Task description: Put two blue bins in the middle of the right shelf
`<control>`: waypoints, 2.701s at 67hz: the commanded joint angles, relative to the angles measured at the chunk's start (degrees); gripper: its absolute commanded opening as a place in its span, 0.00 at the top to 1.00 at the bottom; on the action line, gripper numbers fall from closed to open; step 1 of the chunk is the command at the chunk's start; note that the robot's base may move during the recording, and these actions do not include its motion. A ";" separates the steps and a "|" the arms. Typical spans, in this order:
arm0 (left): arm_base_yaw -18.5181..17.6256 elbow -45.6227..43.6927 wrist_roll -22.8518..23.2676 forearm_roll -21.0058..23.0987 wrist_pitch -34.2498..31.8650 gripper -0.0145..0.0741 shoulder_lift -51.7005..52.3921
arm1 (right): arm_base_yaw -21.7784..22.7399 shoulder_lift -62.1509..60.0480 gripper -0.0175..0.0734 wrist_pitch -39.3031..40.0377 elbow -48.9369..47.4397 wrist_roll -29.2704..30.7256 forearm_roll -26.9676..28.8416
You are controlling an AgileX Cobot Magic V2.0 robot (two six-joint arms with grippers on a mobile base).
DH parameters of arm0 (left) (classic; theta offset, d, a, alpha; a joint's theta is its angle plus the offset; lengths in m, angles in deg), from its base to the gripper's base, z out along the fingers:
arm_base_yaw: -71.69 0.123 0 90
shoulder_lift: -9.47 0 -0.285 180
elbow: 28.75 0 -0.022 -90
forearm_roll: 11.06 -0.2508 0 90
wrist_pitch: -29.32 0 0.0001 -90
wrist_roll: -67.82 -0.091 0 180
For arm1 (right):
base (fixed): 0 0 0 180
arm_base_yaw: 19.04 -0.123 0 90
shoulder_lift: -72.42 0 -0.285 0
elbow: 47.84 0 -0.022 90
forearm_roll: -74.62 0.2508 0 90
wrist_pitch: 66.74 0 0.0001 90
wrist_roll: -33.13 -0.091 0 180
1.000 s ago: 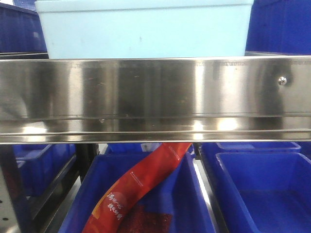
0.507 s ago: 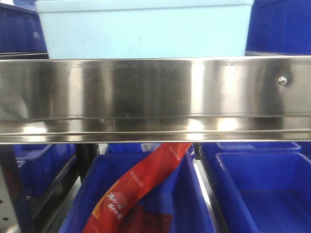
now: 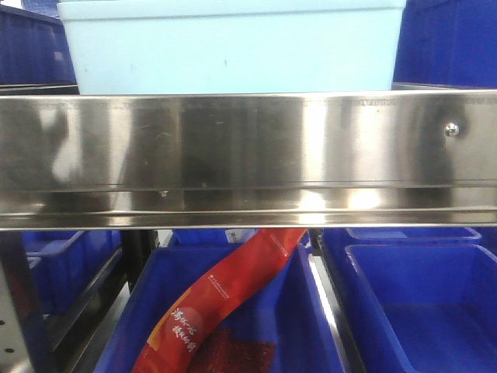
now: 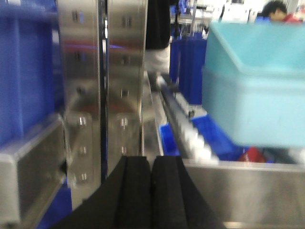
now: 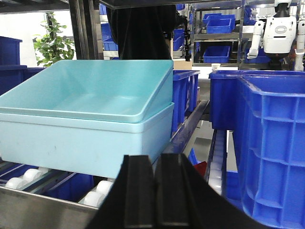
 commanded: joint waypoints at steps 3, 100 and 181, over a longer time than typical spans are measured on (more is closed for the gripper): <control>-1.21 5.96 0.26 -0.38 -7.59 0.96 0.33 | 0.27 -0.26 0.99 1.16 0.12 -0.06 -0.82; -1.69 9.30 0.65 -0.67 -14.94 0.96 0.33 | 2.22 -0.26 0.99 1.09 0.24 4.39 1.35; -1.69 9.30 0.65 -0.67 -14.94 0.96 0.33 | 20.27 -6.31 0.99 16.12 24.62 16.15 14.00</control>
